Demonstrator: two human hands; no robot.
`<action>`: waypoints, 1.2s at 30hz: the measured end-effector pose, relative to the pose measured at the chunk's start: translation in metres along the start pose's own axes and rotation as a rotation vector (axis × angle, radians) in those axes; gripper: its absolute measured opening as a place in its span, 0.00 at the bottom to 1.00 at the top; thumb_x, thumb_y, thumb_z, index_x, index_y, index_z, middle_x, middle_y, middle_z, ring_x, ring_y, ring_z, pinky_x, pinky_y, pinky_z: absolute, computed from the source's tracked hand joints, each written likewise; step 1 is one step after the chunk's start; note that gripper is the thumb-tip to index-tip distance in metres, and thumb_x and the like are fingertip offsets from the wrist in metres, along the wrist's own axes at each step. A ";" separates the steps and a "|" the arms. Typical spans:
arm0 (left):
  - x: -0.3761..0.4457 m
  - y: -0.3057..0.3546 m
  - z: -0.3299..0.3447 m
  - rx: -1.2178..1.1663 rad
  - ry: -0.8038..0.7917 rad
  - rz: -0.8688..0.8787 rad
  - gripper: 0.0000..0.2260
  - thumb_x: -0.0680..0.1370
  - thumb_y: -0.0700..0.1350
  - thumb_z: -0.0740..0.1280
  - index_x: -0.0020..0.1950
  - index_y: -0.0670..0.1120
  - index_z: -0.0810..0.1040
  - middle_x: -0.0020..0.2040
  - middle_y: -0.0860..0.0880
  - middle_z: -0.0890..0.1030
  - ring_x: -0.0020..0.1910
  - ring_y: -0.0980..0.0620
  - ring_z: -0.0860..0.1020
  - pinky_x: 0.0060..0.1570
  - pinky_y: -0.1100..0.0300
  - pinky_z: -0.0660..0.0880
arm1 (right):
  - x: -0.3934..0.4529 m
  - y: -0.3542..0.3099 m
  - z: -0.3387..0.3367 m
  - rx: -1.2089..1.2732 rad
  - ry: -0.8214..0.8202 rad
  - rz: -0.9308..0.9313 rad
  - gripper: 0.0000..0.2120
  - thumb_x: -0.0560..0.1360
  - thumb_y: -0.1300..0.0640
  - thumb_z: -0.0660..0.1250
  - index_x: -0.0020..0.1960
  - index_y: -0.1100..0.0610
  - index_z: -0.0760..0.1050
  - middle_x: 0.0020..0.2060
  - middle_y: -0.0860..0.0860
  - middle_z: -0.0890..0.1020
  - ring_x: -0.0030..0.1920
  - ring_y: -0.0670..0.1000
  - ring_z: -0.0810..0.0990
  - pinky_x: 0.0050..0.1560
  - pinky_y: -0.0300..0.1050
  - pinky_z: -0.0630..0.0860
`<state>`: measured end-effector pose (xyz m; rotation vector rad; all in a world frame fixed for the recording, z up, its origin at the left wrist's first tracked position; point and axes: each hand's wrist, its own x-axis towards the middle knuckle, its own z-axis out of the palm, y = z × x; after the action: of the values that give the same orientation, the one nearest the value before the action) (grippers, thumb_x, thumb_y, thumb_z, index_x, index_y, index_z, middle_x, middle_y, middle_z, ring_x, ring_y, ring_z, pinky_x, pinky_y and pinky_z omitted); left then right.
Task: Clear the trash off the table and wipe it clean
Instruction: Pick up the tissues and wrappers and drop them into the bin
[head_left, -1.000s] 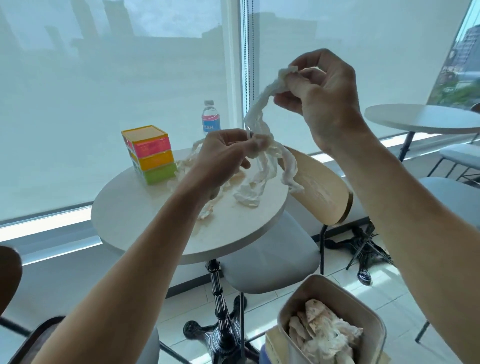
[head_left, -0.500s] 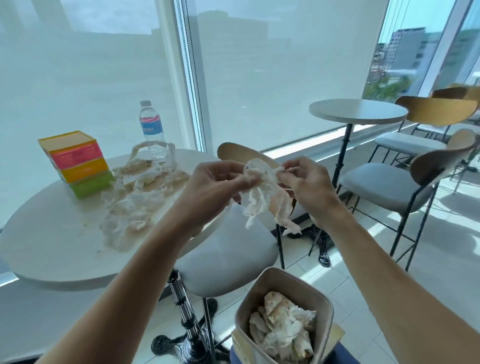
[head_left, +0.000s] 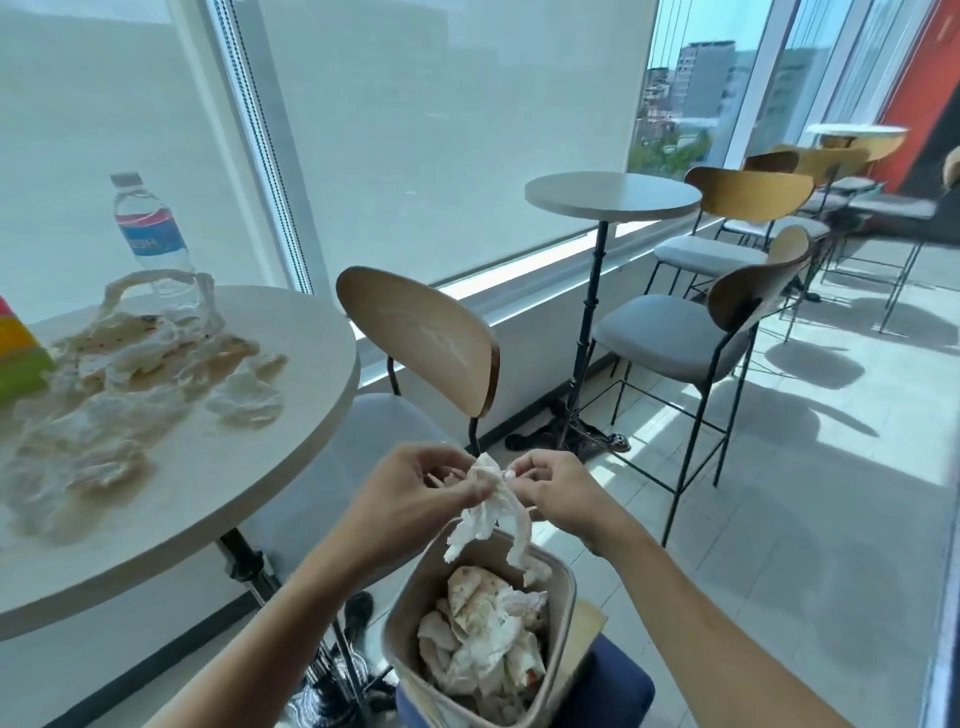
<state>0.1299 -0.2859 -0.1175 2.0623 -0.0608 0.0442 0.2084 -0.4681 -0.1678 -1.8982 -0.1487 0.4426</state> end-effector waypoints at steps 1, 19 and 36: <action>0.000 -0.008 0.007 0.049 -0.011 -0.023 0.08 0.72 0.56 0.74 0.46 0.53 0.85 0.39 0.47 0.82 0.34 0.56 0.76 0.37 0.61 0.72 | 0.001 0.005 -0.002 -0.043 0.009 0.026 0.02 0.75 0.58 0.71 0.46 0.56 0.80 0.40 0.53 0.81 0.41 0.50 0.78 0.46 0.49 0.79; -0.003 -0.052 0.018 0.452 -0.071 -0.226 0.15 0.73 0.58 0.71 0.58 0.57 0.80 0.52 0.55 0.82 0.50 0.56 0.80 0.55 0.52 0.78 | 0.000 -0.065 0.025 -0.139 -0.040 -0.210 0.07 0.80 0.57 0.65 0.55 0.50 0.79 0.44 0.47 0.79 0.46 0.44 0.78 0.45 0.36 0.73; -0.068 0.008 -0.175 0.434 0.504 -0.101 0.08 0.73 0.54 0.73 0.51 0.56 0.83 0.40 0.60 0.82 0.36 0.62 0.78 0.38 0.64 0.75 | 0.041 -0.190 0.151 -0.641 -0.213 -0.572 0.26 0.78 0.53 0.67 0.75 0.46 0.66 0.71 0.51 0.69 0.71 0.53 0.67 0.69 0.48 0.64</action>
<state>0.0604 -0.1341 -0.0315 2.4191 0.3949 0.5533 0.2101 -0.2534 -0.0472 -2.2928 -1.0500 0.2082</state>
